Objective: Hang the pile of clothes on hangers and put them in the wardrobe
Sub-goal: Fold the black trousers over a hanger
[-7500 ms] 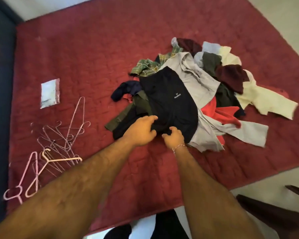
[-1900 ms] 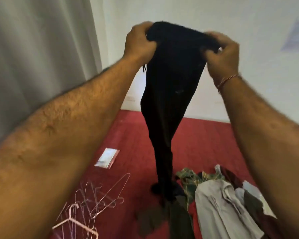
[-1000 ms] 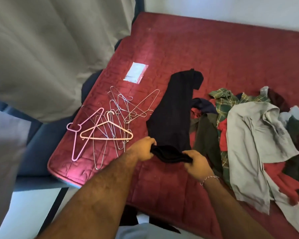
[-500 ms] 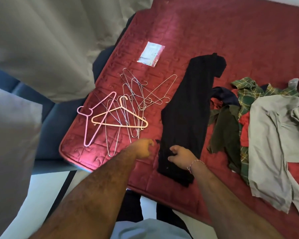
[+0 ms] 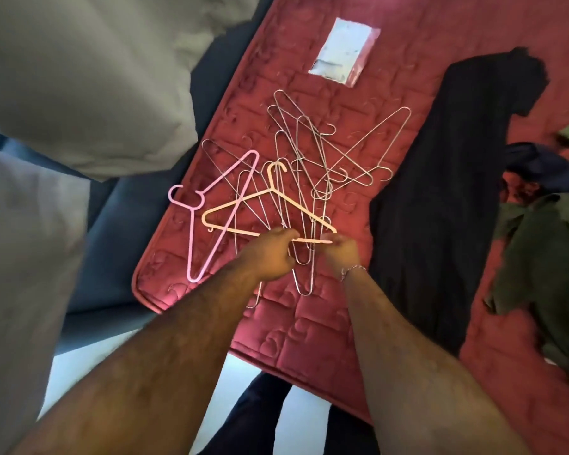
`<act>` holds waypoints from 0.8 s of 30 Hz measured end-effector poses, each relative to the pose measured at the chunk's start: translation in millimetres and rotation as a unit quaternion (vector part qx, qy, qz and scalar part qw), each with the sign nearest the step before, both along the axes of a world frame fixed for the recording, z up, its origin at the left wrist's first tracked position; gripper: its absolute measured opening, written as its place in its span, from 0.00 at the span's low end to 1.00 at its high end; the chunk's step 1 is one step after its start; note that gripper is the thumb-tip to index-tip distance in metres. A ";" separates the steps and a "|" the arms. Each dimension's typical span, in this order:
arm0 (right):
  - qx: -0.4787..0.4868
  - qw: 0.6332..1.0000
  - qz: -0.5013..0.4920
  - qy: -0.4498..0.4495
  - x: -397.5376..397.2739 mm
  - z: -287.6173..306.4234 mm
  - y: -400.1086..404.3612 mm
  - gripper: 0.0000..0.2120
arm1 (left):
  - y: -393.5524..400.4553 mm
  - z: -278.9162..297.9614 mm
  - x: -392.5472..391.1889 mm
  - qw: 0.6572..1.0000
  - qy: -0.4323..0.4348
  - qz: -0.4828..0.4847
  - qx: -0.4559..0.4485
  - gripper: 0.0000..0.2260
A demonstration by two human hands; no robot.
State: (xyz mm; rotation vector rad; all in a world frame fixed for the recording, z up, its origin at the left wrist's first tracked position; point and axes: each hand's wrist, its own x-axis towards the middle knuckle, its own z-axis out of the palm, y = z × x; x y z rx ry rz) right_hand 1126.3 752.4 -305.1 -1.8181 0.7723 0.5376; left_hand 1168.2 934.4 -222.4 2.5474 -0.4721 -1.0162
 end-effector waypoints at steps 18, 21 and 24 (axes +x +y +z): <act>0.160 0.981 -0.105 0.022 54.7 59.1 75.3 0.13 | 55.3 -5.6 2.9 0.988 -0.114 -0.002 0.105 0.44; 0.126 0.986 -0.108 0.005 47.7 72.9 74.3 0.16 | 48.5 2.9 10.8 0.991 -0.098 0.000 0.086 0.29; 0.002 0.992 -0.129 -0.017 37.9 100.1 58.1 0.11 | 38.9 12.3 18.5 0.988 -0.108 0.094 0.057 0.15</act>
